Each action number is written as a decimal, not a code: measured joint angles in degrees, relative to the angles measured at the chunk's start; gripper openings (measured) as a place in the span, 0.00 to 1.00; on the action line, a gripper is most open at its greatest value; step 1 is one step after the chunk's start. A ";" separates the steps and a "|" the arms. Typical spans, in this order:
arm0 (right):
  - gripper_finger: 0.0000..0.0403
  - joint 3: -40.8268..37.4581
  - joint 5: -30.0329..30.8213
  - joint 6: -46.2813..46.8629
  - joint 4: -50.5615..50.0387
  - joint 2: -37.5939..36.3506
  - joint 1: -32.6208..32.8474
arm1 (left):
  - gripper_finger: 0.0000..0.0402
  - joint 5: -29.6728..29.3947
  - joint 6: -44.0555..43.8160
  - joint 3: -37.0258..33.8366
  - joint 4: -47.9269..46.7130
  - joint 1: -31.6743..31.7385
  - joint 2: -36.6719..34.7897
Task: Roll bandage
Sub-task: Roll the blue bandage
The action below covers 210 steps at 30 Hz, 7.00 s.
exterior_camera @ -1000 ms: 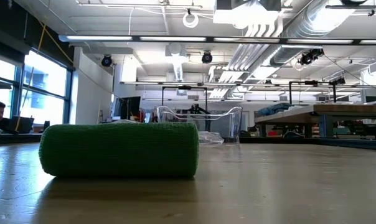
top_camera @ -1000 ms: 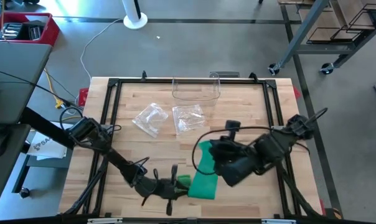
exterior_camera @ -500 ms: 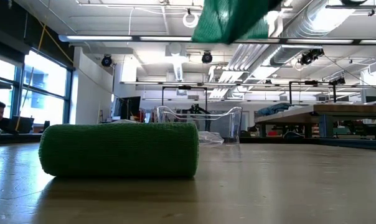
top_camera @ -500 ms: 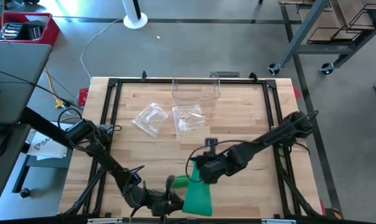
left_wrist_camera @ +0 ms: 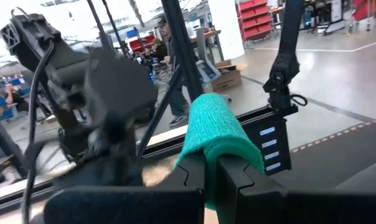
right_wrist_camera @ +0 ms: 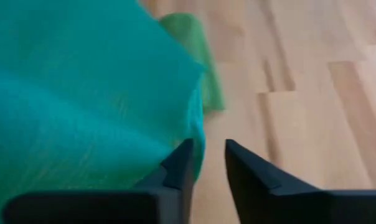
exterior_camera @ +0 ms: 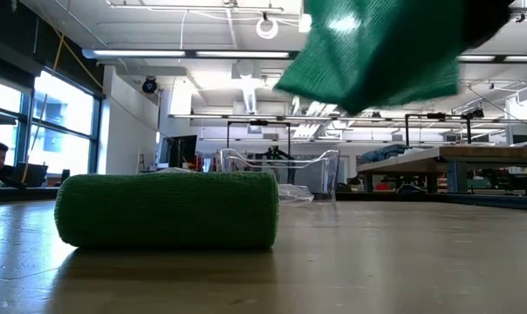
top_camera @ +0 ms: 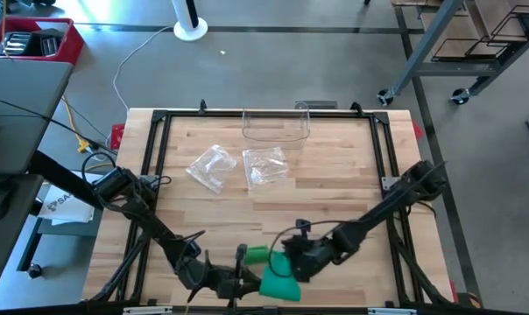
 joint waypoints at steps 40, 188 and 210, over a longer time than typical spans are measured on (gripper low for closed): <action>0.36 0.11 12.96 14.97 -8.04 -4.21 19.26 | 0.00 3.48 -13.54 2.16 -6.40 23.87 13.58; 0.48 26.36 17.53 2.96 -44.63 -7.79 18.12 | 0.00 -0.10 -10.39 2.16 6.35 4.69 5.51; 0.28 20.59 30.52 -4.36 -27.66 -0.76 19.46 | 0.00 0.85 -12.12 2.16 7.35 4.64 5.51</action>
